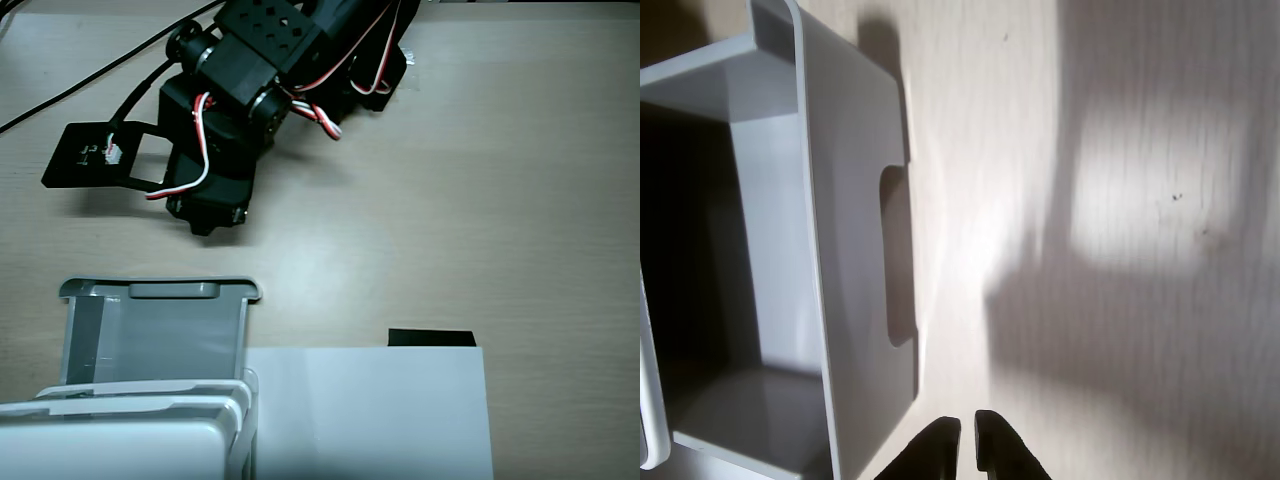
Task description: Close drawer.
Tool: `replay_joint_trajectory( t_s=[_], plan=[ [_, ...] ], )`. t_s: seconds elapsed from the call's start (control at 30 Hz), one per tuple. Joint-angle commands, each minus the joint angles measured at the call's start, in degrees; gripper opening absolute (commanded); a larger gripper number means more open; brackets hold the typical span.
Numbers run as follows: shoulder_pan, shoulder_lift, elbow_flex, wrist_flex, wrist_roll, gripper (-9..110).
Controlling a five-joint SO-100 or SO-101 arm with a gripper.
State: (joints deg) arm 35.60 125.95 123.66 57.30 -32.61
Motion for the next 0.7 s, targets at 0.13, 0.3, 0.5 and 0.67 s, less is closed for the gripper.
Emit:
replay_joint_trajectory(
  t_s=[0.13, 0.3, 0.5, 0.67],
  plan=[
    [-4.04, 23.03, 12.92, 12.48, 21.18, 0],
    [-5.54, 22.24, 11.51, 12.92, 23.38, 0],
    [-5.27, 22.76, 12.48, 12.83, 23.12, 0],
    [-4.39, 22.68, 13.01, 12.13, 21.97, 0]
  ],
)
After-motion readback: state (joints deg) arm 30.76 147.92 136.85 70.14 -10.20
